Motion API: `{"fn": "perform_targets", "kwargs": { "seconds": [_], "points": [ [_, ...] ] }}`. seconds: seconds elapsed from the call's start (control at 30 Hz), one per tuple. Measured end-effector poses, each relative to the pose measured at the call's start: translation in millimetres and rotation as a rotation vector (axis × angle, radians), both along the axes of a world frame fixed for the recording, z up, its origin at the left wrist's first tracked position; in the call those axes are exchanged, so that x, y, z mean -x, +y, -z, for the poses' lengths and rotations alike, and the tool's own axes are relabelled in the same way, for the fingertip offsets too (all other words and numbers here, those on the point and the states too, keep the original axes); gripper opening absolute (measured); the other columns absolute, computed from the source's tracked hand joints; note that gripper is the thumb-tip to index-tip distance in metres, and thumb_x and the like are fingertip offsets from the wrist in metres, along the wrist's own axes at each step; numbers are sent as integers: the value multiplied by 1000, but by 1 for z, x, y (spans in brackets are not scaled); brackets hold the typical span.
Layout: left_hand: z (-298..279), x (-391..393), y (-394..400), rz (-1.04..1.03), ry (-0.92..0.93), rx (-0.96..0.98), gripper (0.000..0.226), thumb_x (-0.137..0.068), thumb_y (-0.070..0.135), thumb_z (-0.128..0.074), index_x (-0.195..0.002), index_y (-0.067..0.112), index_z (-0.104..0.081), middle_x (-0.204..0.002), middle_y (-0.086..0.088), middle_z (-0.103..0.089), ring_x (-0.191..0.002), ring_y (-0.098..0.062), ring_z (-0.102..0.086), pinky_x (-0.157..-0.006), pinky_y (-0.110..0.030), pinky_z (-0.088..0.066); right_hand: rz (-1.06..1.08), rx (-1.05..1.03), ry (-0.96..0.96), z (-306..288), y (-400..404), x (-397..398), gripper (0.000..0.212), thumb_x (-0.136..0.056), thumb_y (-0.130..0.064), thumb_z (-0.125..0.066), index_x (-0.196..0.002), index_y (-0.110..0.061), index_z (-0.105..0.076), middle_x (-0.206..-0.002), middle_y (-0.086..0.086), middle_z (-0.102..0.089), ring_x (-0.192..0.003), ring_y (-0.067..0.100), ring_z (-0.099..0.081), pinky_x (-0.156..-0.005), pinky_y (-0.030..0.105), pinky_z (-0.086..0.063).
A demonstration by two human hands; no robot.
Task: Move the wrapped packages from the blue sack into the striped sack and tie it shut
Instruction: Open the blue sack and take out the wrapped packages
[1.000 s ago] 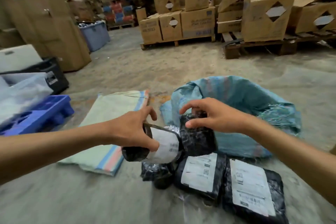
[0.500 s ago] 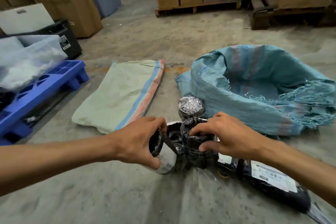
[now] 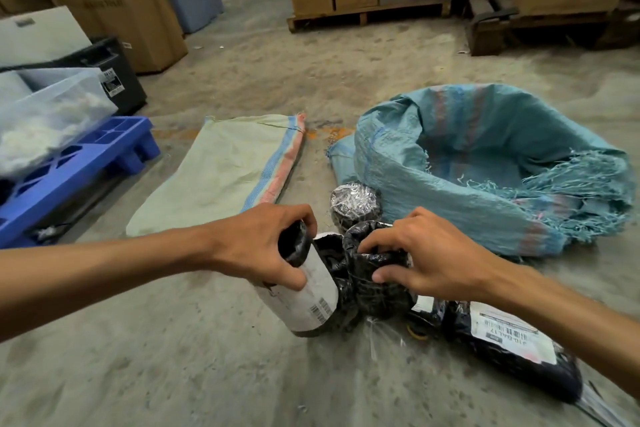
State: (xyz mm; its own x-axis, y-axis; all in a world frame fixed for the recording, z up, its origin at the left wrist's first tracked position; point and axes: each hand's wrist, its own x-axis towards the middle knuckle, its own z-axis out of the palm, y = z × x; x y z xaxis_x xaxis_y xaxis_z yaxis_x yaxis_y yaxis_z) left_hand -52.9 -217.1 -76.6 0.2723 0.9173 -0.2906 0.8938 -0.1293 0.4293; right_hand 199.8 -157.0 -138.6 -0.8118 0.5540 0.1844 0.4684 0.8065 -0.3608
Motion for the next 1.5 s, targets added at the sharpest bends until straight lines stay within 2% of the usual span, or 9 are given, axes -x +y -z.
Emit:
{"fn": "perform_targets", "kwargs": {
  "seconds": [0.1,0.23,0.43,0.6,0.83,0.97,1.27,1.4,1.5],
  "points": [
    [-8,10,2,-13,-7,42,44,-59,35,-69,-99,34,-51,-88,11,-62,-75,-3,-56,-58,-20,-49,5,13,11,-3,2,-3,38,-84,-50,-70,-119,-41,-64,-98,-15,-72,-92,5,-61,-84,9,-28],
    [-5,21,-4,-20,62,76,43,-59,40,-69,-97,36,-49,-96,11,-60,-86,-6,-59,-65,-26,-56,0,-20,35,-2,-1,-3,35,-84,-48,-71,-117,-39,-65,-97,-19,-70,-94,2,-58,-85,19,-29],
    [29,21,-33,75,172,121,49,-63,40,-75,-100,36,-43,-98,12,-52,-90,-11,-54,-74,-32,-53,-77,-35,74,13,-22,-5,31,-83,-53,-64,-111,-39,-62,-82,-17,-65,-73,-1,-47,-84,13,-27],
    [64,9,-54,139,194,-32,63,-59,44,-78,-107,29,-40,-100,10,-42,-84,-8,-46,-67,-18,-43,-179,-140,-52,35,-47,-9,29,-84,-48,-65,-110,-36,-61,-82,-18,-68,-76,5,-50,-75,29,-34],
    [106,-9,-62,173,41,-155,76,-53,46,-80,-112,24,-37,-104,9,-29,-83,-4,-41,-66,-8,-34,-203,-239,-208,91,-69,-16,30,-82,-48,-68,-108,-36,-59,-88,-21,-71,-74,9,-51,-65,25,-36],
    [116,-13,-62,160,-9,-155,77,-53,42,-80,-114,27,-35,-106,8,-28,-84,-5,-42,-65,-9,-36,-97,-224,-145,115,-73,-19,30,-81,-40,-72,-106,-33,-57,-85,-18,-69,-80,12,-58,-64,26,-44],
    [113,-6,-49,295,123,-176,119,-43,82,-75,-136,26,-25,-123,8,-24,-112,-10,-32,-100,-26,-40,-77,-216,-26,111,-65,-20,25,-92,-52,-54,-102,-29,-57,-89,-14,-62,-90,12,-53,-76,27,-42],
    [111,-10,-32,326,116,-169,110,-50,83,-71,-135,28,-26,-125,8,-25,-115,-13,-32,-103,-32,-39,-57,-266,73,104,-52,-16,16,-97,-41,-50,-97,-27,-58,-82,-12,-59,-81,13,-48,-73,29,-37],
    [106,-15,-16,306,86,-205,81,-72,82,-56,-130,30,-34,-122,9,-30,-113,-13,-35,-101,-36,-40,-10,-241,152,95,-33,-17,15,-97,-37,-51,-99,-25,-59,-81,-10,-59,-79,14,-52,-72,31,-40]
  ]
}}
